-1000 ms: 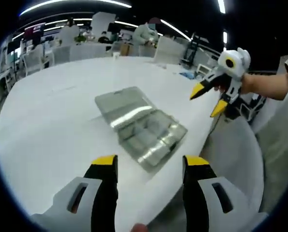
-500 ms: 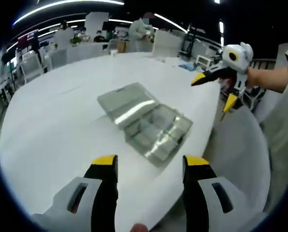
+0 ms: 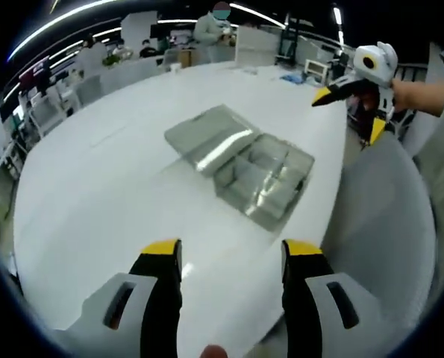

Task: Insert the divider into the dual guide fixture by aligning both edges with the guide slots and pushing it downward to the bottom, including one-sided entry, uneven engagement, binding, and posture correction.

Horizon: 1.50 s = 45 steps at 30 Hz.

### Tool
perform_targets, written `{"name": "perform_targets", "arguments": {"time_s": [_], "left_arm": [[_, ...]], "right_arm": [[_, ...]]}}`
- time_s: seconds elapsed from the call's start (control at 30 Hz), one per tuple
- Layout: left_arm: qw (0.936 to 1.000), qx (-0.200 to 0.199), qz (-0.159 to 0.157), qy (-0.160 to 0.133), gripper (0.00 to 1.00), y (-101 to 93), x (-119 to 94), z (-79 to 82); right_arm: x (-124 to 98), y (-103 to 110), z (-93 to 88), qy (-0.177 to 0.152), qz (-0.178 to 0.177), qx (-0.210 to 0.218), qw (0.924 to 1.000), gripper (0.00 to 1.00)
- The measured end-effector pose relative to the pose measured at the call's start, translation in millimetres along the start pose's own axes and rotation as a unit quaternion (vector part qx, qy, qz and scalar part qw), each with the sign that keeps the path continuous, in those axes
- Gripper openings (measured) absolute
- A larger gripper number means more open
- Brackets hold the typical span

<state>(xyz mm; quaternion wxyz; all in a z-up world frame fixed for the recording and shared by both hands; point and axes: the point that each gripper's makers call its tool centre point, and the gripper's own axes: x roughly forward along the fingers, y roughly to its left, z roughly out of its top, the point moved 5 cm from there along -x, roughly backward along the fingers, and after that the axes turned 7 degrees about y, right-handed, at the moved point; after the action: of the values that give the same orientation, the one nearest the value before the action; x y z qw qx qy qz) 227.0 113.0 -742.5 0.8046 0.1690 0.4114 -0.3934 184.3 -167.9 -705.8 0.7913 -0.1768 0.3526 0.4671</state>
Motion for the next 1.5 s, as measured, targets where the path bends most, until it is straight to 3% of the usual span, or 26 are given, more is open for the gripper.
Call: {"name": "perform_targets", "arguments": {"time_s": [0.13, 0.47, 0.67, 0.97, 1.5], "left_arm": [[0.9999, 0.005, 0.004, 0.011, 0.52, 9.6, 2.9, -4.0], [0.9962, 0.063, 0.008, 0.059, 0.51, 29.6, 14.9, -16.1], [0.9889, 0.123, 0.0, 0.084, 0.47, 39.6, 22.1, -22.3], [0.9724, 0.194, -0.023, 0.128, 0.46, 51.9, 36.0, -34.3], [0.9604, 0.228, -0.045, 0.154, 0.45, 60.5, 51.3, -38.1]], "right_arm": [[0.1, 1.9, 1.2, -0.001, 0.002, 0.005, 1.0, 0.78], [2.4, 3.1, 4.6, -0.001, 0.007, 0.009, 0.9999, 0.79], [3.6, 1.3, 6.9, -0.001, 0.007, 0.007, 0.9999, 0.78], [5.3, 2.3, 9.8, -0.001, 0.007, 0.004, 1.0, 0.78], [9.5, 4.1, 12.2, -0.002, 0.006, 0.008, 0.9999, 0.77]]}}
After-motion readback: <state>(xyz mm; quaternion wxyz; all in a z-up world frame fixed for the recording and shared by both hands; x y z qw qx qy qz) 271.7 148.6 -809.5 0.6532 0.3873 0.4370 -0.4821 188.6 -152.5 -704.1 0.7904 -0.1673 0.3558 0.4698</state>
